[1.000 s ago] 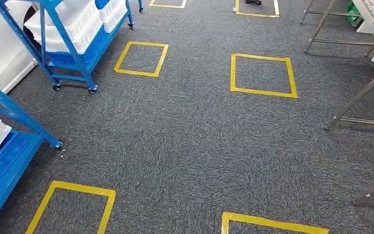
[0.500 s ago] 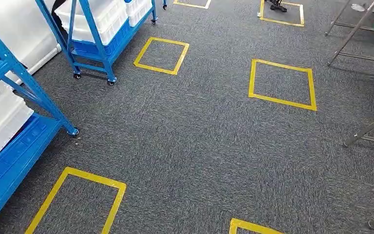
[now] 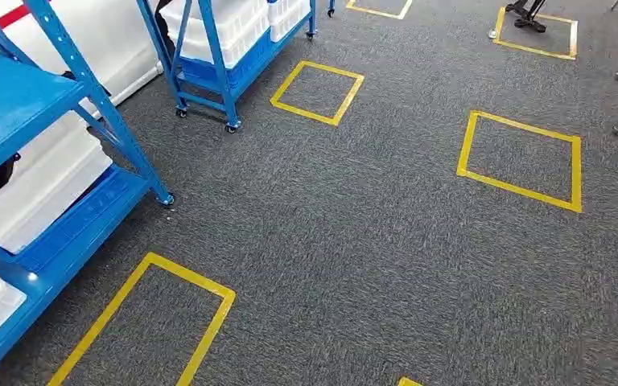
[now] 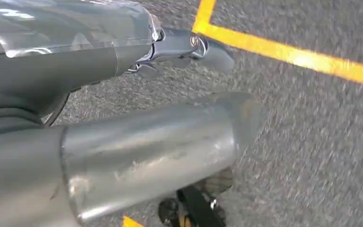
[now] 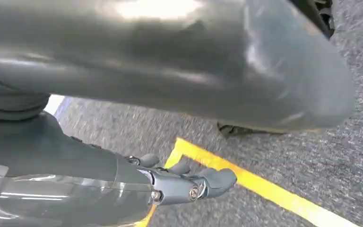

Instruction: Take the parts from the cabinet and place them on the table.

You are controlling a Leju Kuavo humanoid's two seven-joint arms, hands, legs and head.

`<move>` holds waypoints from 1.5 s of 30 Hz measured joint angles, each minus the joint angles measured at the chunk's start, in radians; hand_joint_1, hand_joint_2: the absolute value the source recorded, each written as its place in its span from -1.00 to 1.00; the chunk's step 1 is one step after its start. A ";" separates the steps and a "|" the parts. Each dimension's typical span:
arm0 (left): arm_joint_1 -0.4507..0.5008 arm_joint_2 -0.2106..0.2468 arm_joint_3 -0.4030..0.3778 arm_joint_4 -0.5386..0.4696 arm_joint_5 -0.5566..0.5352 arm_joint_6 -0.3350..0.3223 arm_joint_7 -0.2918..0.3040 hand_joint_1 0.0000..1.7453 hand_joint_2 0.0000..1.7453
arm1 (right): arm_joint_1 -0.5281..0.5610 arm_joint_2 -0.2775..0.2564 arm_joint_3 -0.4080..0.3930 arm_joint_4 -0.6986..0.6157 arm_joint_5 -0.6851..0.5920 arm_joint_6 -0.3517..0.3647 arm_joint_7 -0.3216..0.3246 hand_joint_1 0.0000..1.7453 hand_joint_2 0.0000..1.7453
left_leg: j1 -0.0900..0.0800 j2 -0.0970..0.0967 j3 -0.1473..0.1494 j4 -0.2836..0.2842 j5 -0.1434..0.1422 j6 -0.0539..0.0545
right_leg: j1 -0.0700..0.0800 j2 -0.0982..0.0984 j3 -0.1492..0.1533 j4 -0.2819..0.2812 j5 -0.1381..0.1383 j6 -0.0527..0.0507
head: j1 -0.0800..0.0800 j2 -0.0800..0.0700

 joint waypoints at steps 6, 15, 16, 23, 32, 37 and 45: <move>0.004 0.003 -0.005 0.000 -0.001 0.002 0.000 -1.00 -1.00 | 0.001 0.003 0.001 0.001 0.000 0.000 0.003 -1.00 -1.00 | 0.012 0.039 0.043 -0.048 0.064 -0.019 | -0.006 -0.075 0.001 0.020 -0.019 0.014 | 0.000 0.000; 0.003 0.003 -0.011 0.000 -0.002 0.001 0.000 -1.00 -1.00 | -0.006 0.004 0.003 0.001 0.002 0.002 0.006 -1.00 -1.00 | 0.006 0.022 0.081 -0.146 0.088 0.036 | -0.011 -0.015 -0.054 0.173 -0.133 0.058 | 0.011 0.000; 0.001 0.003 -0.013 0.000 -0.002 0.000 0.000 -1.00 -1.00 | -0.004 0.004 0.003 0.002 0.003 0.003 0.006 -1.00 -1.00 | 0.004 0.010 0.078 -0.146 0.089 0.038 | -0.012 -0.006 -0.097 0.260 -0.171 0.060 | 0.010 0.000; 0.001 -0.002 -0.016 0.001 -0.002 0.000 0.000 -1.00 -1.00 | 0.001 0.000 0.003 0.001 0.003 0.000 0.008 -1.00 -1.00 | -0.001 -0.072 0.078 -0.141 0.091 0.032 | -0.007 0.088 -0.023 0.055 -0.018 0.029 | 0.010 0.000; 0.003 -0.001 -0.017 0.001 0.003 0.009 0.000 -1.00 -1.00 | 0.002 0.004 0.004 0.003 0.004 -0.002 0.009 -1.00 -1.00 | 0.003 0.008 -0.052 0.118 -0.056 -0.013 | -0.008 -0.021 -0.012 0.018 -0.006 0.004 | -0.003 0.000; 0.009 0.000 -0.018 0.001 -0.003 0.012 0.003 -1.00 -1.00 | 0.000 0.004 0.004 0.003 0.004 -0.003 0.010 -1.00 -1.00 | 0.006 0.053 0.074 -0.083 0.064 -0.017 | -0.008 -0.077 -0.009 0.037 -0.022 0.015 | -0.004 0.000; 0.010 -0.001 -0.022 0.001 -0.006 0.013 0.000 -1.00 -1.00 | -0.007 0.003 0.005 0.003 0.005 -0.005 0.019 -1.00 -1.00 | 0.007 0.033 0.094 -0.151 0.086 0.038 | -0.008 -0.019 -0.033 0.117 -0.094 0.054 | 0.007 0.000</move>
